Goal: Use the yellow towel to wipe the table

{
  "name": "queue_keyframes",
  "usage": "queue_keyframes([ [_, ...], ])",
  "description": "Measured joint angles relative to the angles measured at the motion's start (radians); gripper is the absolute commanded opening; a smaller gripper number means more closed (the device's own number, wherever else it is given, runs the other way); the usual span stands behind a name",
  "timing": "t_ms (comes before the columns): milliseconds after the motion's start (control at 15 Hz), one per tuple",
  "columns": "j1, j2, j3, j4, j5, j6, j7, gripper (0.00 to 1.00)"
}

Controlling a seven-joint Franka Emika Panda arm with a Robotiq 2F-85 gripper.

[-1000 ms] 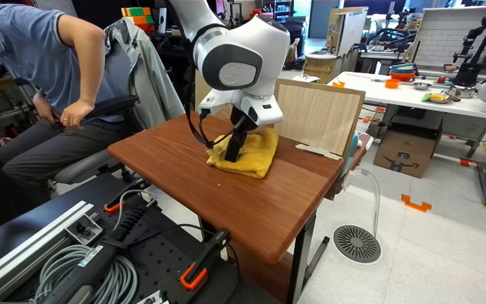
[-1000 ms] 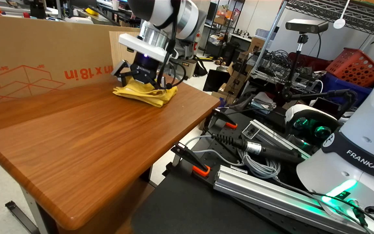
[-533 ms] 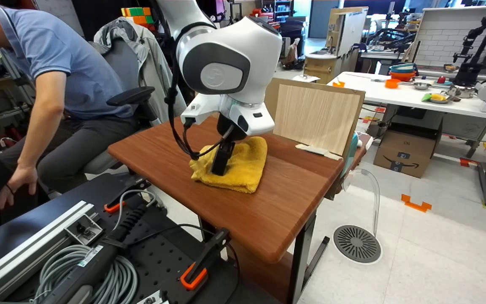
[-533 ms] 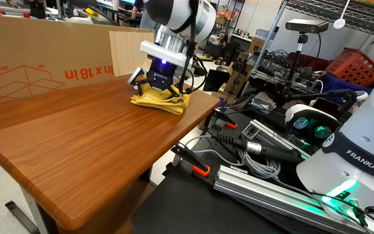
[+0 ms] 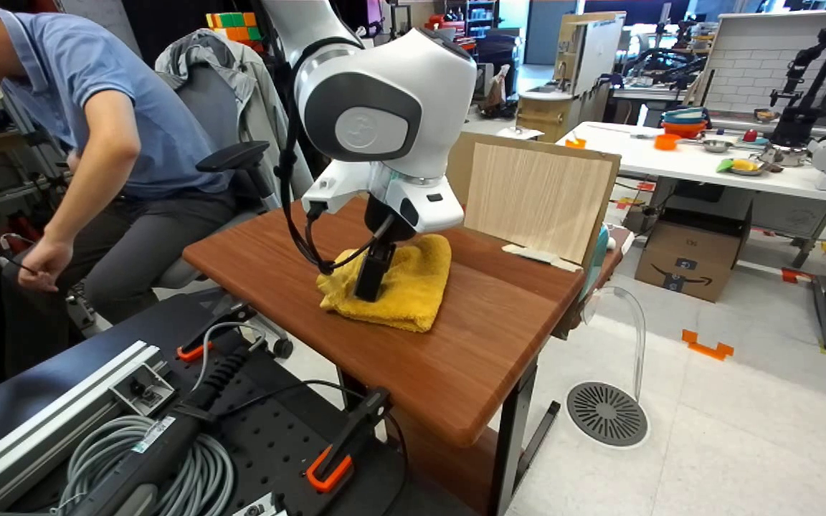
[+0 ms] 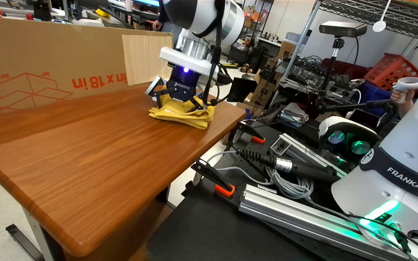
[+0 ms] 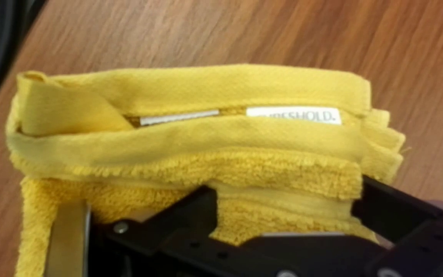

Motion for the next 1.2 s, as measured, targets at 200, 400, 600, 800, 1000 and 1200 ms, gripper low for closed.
queue_keyframes([
  [200, 0.003, 0.0, -0.002, 0.002, 0.0, 0.0, 0.0, 1.0],
  [400, 0.004, -0.004, -0.002, 0.0, 0.0, 0.0, -0.01, 1.0],
  [600, 0.004, -0.034, -0.002, -0.021, 0.0, 0.002, -0.052, 1.0],
  [800, 0.002, -0.101, 0.003, -0.073, 0.019, 0.003, -0.118, 1.0],
  [1000, 0.003, -0.167, 0.007, -0.121, 0.067, 0.003, -0.177, 1.0],
  [1200, 0.004, -0.16, 0.005, -0.119, 0.067, 0.003, -0.177, 1.0],
])
